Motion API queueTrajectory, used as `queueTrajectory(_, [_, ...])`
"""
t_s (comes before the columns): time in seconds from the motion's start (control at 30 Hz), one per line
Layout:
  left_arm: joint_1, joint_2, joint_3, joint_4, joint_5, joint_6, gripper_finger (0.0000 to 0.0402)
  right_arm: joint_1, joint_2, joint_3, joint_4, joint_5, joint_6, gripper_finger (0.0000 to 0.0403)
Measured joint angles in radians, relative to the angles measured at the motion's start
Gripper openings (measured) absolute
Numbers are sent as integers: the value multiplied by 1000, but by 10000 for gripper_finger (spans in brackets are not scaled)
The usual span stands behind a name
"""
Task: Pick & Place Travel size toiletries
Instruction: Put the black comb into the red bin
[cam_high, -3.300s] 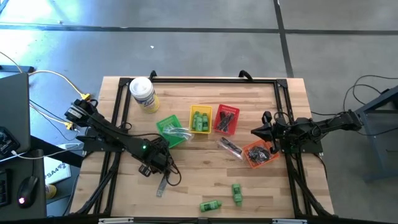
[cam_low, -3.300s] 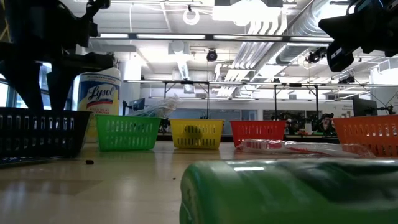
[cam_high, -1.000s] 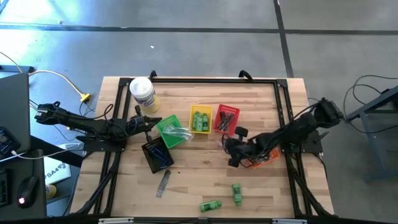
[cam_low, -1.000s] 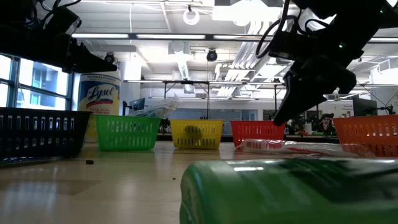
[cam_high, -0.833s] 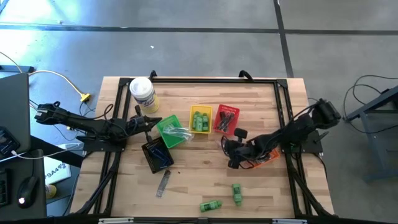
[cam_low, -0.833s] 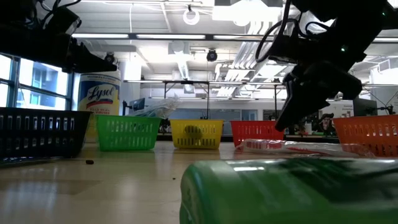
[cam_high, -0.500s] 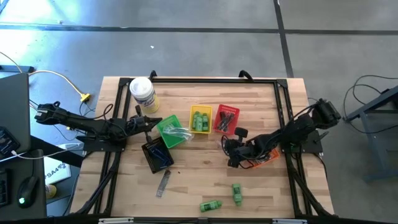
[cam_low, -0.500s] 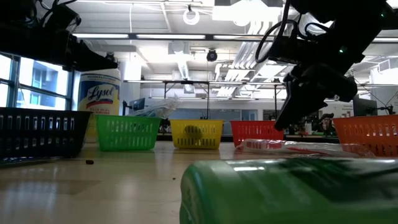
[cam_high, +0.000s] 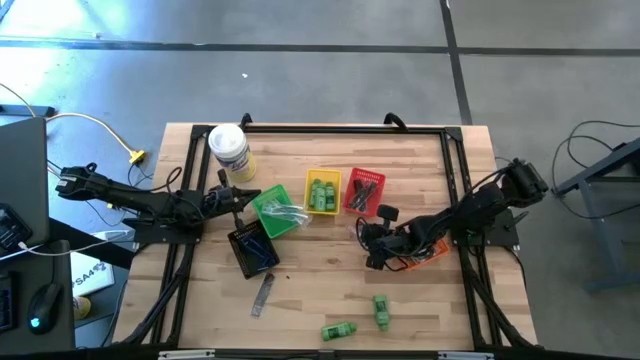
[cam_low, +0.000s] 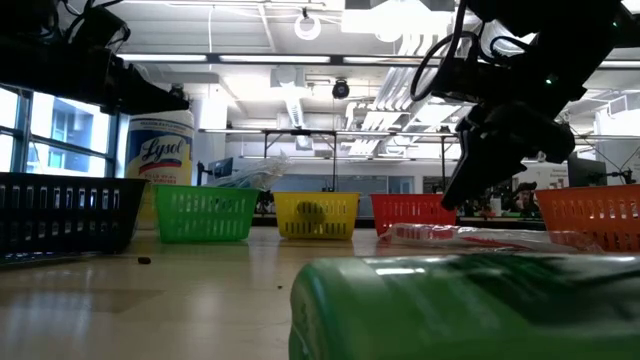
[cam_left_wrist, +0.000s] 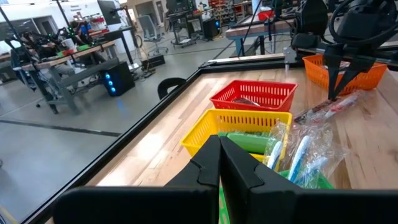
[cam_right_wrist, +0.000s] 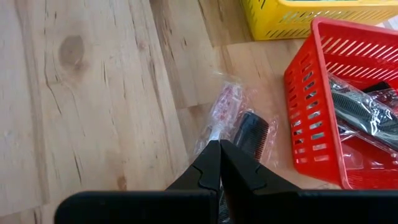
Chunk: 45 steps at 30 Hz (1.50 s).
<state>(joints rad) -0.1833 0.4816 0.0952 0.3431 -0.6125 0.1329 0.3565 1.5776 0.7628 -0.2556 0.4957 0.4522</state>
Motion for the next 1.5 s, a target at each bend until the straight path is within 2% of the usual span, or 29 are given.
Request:
queueTrajectory(0.17, [0, 0, 0, 0, 0, 0, 0, -5, 12, -3, 6, 0, 11, 2])
queueTrajectory(0.4, [0, 0, 0, 5, 0, 0, 0, -24, 107, -5, 6, -8, 16, 2])
queueTrajectory(0.57, [0, 0, 1, 6, 0, 0, 0, -39, 126, -4, 29, -43, 10, 2])
queueTrajectory(0.97, [0, 1, 1, -2, 0, 17, 0, -26, 121, -4, 321, -200, -140, 2])
queueTrajectory(1.1, [0, 1, 1, -2, 0, 18, 0, -22, 121, -3, 339, -227, -151, 2])
queueTrajectory(1.3, [0, 0, 1, -2, 0, 18, 0, -11, 117, 17, 315, -133, -166, 2])
queueTrajectory(1.5, [0, 0, 1, -4, 0, 19, 0, 17, 64, 85, 182, -79, -167, 2])
